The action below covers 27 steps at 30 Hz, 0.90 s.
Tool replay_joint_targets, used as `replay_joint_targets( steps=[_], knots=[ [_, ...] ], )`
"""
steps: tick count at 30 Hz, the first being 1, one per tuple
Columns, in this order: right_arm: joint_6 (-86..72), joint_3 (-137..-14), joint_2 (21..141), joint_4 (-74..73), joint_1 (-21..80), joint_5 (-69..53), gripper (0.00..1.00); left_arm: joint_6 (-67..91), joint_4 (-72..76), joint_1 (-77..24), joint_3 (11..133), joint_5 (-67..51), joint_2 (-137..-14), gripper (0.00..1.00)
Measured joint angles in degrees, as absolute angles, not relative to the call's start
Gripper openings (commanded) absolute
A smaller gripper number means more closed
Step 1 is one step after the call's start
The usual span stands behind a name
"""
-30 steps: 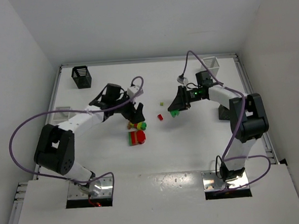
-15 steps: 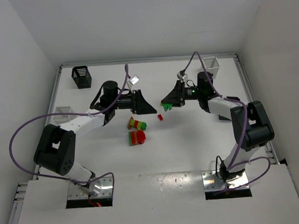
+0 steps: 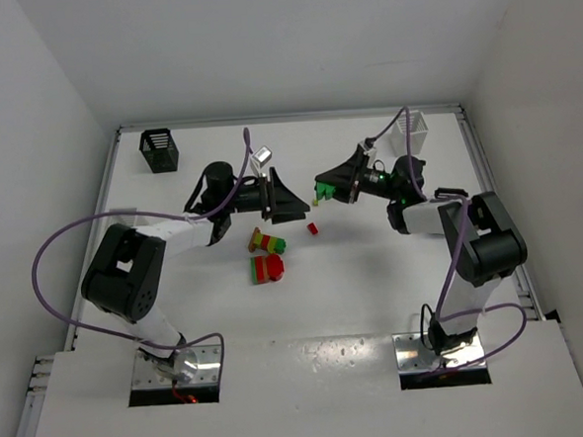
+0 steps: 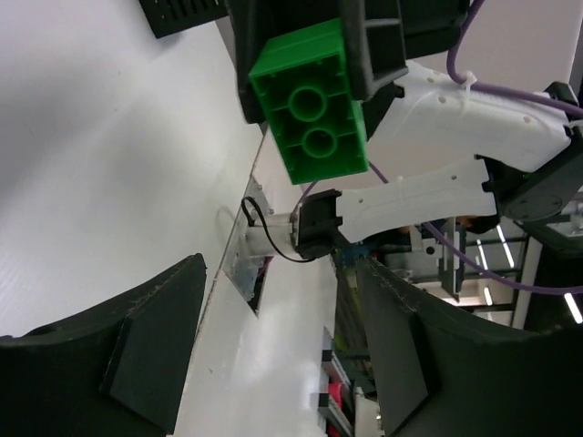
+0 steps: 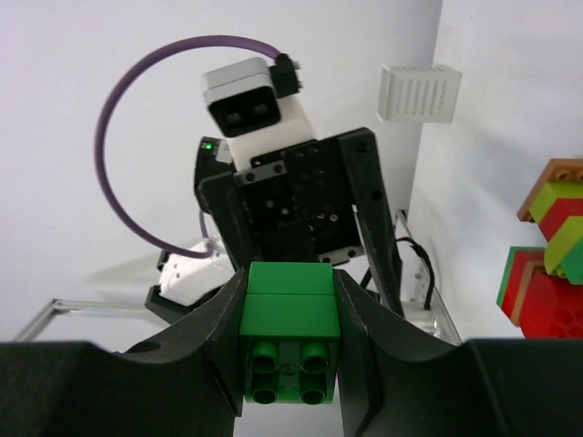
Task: Sort the legos into containers by color
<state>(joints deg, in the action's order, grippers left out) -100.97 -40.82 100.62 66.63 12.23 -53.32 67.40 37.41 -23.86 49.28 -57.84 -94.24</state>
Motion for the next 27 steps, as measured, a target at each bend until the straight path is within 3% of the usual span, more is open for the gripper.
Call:
replay_joint_targets(
  steps=[18, 27],
  knots=[
    [-104.73, -39.05, 102.19, 70.26, 15.14, -49.6, 0.0, 74.91, 41.65, -24.08, 50.17, -57.63, -94.94, 0.72],
    [-104.05, -39.07, 102.52, 70.28, 17.28, -49.63, 0.0, 75.99, 41.95, -23.94, 50.85, -57.25, -94.96, 0.65]
  ],
)
